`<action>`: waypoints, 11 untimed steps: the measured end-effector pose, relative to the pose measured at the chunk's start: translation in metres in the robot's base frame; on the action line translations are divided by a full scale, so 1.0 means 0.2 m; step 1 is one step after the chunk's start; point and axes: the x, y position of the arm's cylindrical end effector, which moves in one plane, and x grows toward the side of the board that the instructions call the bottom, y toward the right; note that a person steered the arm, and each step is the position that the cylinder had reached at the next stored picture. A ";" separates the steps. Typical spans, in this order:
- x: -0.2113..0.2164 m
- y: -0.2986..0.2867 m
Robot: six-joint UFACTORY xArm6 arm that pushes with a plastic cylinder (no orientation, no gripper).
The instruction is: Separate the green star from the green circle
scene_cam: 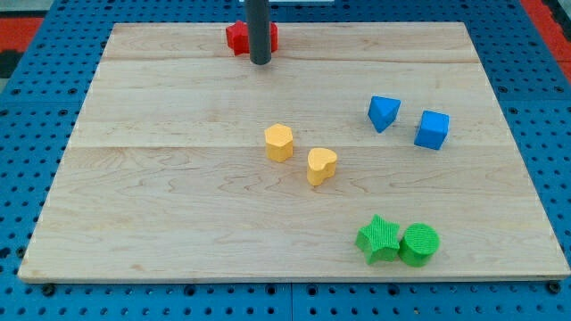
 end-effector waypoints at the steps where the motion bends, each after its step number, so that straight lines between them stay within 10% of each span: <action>1: 0.14 0.04; 7: 0.15 0.26; 11: 0.54 0.46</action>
